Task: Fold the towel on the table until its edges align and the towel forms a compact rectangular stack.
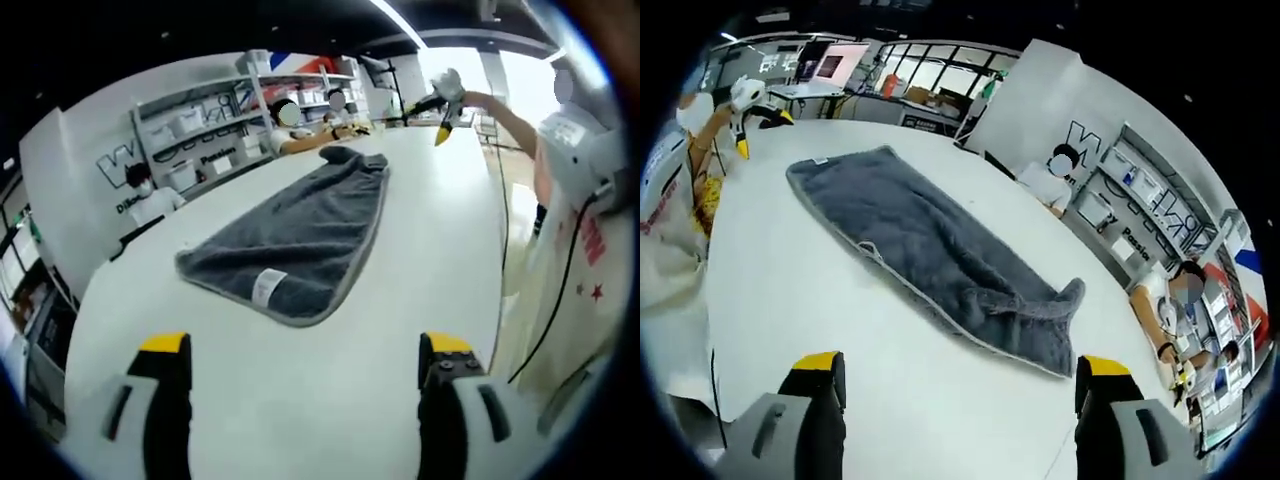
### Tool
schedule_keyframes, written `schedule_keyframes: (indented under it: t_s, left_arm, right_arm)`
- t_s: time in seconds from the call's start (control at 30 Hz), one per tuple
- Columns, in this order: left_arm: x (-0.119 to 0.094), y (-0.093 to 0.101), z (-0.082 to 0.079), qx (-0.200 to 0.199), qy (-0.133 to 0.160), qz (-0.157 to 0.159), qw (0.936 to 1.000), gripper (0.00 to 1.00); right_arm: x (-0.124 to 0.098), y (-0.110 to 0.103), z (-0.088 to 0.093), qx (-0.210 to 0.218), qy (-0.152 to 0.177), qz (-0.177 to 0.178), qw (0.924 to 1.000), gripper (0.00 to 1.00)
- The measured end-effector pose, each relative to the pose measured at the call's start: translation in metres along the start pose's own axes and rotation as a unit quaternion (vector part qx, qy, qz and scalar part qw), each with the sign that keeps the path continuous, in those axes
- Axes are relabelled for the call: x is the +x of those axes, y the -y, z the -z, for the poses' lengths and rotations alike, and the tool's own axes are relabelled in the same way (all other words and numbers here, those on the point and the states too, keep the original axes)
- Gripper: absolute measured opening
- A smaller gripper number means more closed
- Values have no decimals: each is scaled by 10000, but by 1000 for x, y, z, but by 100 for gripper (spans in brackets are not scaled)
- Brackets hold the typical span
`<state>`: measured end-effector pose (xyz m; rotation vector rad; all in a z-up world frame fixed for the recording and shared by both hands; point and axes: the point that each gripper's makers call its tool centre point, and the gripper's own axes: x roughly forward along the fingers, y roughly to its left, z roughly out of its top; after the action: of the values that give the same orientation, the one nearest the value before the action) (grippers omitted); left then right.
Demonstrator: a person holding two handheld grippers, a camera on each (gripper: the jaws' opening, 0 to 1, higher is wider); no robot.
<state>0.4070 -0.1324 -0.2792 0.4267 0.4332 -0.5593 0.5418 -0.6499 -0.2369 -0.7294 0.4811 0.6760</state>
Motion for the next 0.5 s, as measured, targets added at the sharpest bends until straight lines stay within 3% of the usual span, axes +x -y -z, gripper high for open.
schedule_keyframes:
  t_s: [0.5]
  left_arm:
    - [4,4,1,-7,-43,43,10000,99]
  right_arm:
    - [-7,-14,33,95,-196,-112,9997,100]
